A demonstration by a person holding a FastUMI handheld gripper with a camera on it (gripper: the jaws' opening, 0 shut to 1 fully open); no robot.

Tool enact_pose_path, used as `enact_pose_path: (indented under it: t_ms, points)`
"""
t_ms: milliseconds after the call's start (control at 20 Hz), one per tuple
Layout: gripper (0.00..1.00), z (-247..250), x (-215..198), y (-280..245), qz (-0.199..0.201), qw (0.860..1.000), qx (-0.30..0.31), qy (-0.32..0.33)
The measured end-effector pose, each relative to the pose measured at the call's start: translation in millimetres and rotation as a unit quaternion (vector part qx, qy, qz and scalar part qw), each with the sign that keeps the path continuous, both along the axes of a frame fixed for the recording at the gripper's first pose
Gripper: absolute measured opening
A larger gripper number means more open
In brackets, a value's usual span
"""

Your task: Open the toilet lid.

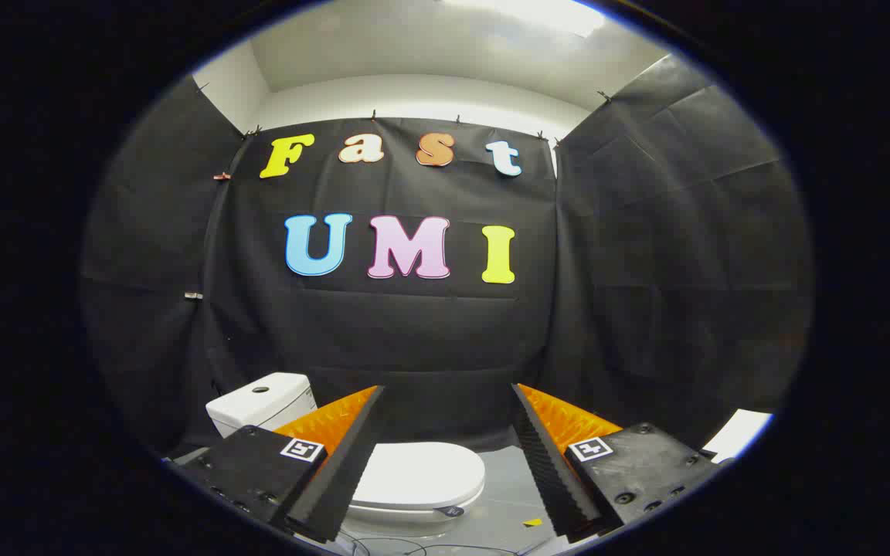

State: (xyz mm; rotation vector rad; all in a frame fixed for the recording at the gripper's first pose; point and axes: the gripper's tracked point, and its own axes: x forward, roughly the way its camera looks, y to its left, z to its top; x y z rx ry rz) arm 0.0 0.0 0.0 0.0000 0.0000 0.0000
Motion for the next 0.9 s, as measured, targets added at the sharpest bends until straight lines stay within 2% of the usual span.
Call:
enact_pose_path:
  t_ms: [900]
  points:
    - [0.99, -6.5, 2.5, -1.6, 0.005, 1.0, 0.002, 0.019]
